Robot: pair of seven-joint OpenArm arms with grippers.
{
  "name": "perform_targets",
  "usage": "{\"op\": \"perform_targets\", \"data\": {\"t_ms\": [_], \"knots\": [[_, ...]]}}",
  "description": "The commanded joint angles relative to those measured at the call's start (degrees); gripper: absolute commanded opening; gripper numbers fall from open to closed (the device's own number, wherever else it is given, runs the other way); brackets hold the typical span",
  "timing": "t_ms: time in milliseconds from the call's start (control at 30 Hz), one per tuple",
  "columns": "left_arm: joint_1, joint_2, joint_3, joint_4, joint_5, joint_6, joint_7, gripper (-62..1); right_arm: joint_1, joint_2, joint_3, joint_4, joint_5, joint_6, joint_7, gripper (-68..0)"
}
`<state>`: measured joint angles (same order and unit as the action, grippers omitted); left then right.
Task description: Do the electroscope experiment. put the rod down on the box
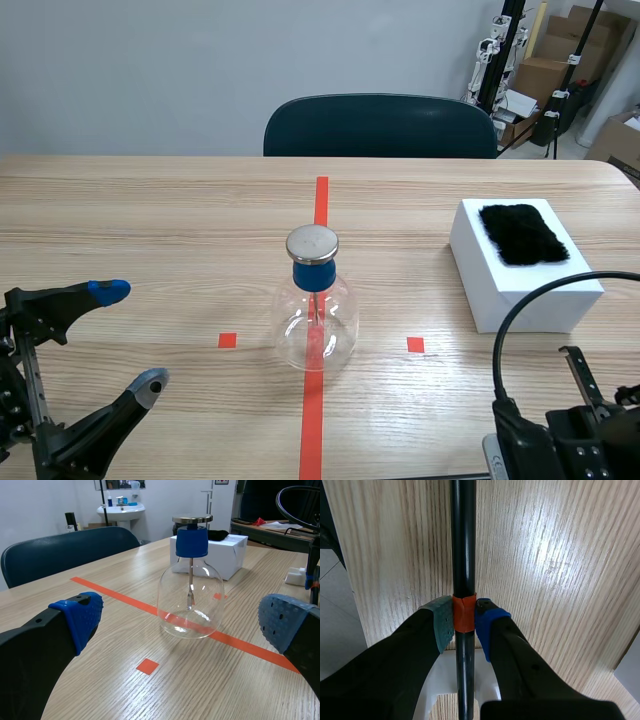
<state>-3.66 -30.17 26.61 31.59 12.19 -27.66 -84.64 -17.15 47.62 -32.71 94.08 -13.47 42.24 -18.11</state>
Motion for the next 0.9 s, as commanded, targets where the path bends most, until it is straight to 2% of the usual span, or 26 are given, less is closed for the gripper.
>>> {"op": "perform_targets", "data": {"t_ms": [0,167,267,867], "knots": [[-0.2,-0.3,-0.2,0.7,-0.5,0.0,-0.9,1.4,0.2,-0.5,0.3,0.1,0.2,0.5,-1.3,-67.1],[-0.2,-0.3,-0.2,0.7,-0.5,0.0,-0.9,1.4,0.0,-0.6,0.0,0.1,2.0,0.5,-3.2,-67.0],[-0.2,-0.3,-0.2,0.7,-0.5,0.0,-0.9,1.4,0.0,-0.6,0.0,0.1,2.0,0.5,-3.5,-62.9],[-0.2,-0.3,-0.2,0.7,-0.5,0.0,-0.9,1.4,0.0,-0.5,0.0,0.4,2.4,0.5,-3.3,-1.5]]}}
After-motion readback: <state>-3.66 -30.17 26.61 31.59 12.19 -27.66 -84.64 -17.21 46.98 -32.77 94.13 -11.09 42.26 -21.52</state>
